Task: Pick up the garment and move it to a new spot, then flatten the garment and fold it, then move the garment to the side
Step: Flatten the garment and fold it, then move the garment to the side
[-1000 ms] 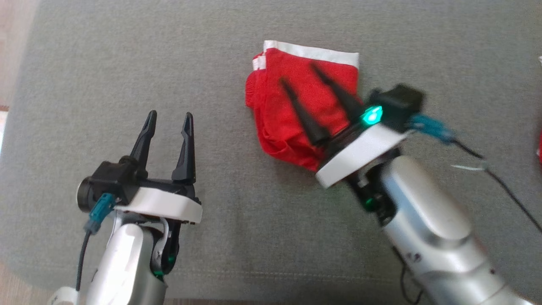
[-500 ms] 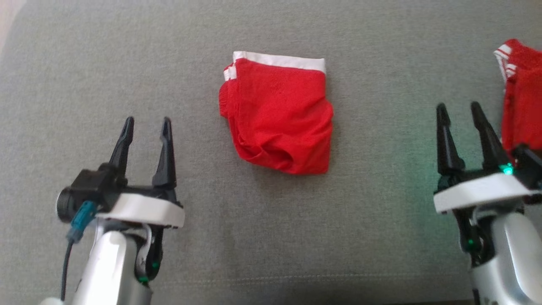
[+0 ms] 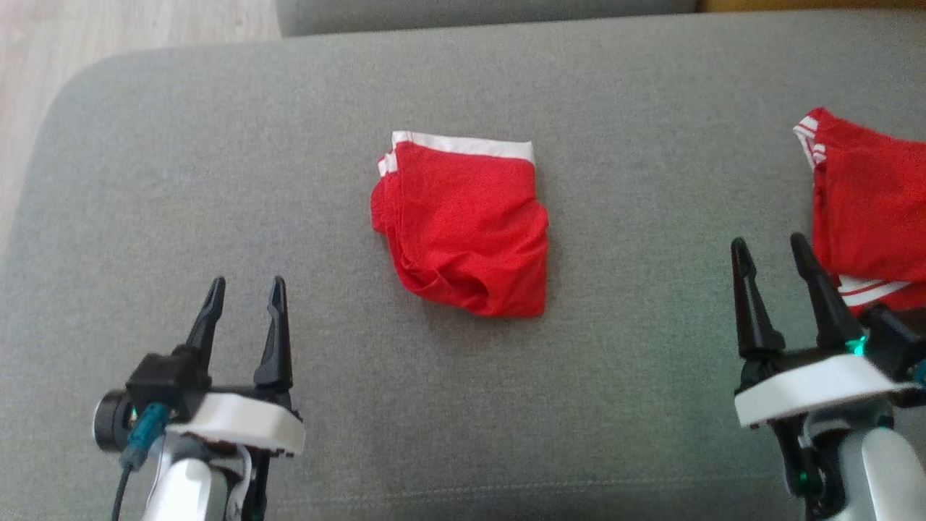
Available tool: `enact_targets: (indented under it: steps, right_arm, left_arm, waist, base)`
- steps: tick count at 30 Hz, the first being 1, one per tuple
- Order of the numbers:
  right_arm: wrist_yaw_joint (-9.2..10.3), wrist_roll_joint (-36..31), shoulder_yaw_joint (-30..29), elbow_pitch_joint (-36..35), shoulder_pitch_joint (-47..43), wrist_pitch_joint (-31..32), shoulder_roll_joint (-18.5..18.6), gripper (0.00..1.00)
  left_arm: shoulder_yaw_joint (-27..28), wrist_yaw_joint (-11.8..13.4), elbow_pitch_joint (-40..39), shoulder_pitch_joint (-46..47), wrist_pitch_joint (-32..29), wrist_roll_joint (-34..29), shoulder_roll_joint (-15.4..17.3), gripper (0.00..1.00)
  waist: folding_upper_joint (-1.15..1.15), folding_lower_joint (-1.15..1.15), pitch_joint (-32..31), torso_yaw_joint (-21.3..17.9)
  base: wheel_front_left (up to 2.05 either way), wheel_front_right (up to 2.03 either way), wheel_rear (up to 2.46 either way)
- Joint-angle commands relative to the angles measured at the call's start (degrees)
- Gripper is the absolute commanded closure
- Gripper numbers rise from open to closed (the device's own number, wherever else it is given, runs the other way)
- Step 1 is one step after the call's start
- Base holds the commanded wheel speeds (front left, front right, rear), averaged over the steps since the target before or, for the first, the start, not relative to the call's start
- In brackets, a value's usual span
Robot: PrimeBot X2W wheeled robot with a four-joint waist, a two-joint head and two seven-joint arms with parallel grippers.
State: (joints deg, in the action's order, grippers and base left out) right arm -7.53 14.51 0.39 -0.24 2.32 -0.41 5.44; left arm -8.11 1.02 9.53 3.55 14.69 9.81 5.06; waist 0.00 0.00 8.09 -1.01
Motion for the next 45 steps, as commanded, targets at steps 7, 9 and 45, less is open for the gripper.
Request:
enact_targets:
  steps: [7, 9, 45]
  right_arm:
    - [0.04, -1.41, 0.80, -5.75, -3.63, 2.36, -0.40, 0.00]
    - [0.04, -1.68, 0.66, -6.45, -4.66, 3.00, -0.48, 0.00]
    - [0.04, -1.97, -0.89, -9.52, -6.67, 5.87, -0.99, 0.00]
  left_arm:
    - [1.83, 0.74, -1.88, -1.54, 0.02, -0.44, 1.42, 0.00]
    - [1.68, 0.87, -1.88, -2.17, -0.04, -0.47, 1.53, 0.00]
    - [0.40, 3.16, -4.14, -2.68, -1.36, -0.65, 3.63, 0.00]
  waist:
    - [0.00, 0.00, -4.21, -0.44]
    - [0.00, 0.00, -5.14, -0.53]
    - [0.00, 0.00, -5.73, 0.25]
  base:
    - [0.00, 0.00, 0.00]
    - [0.00, 0.00, 0.00]
    - [0.00, 0.00, 0.00]
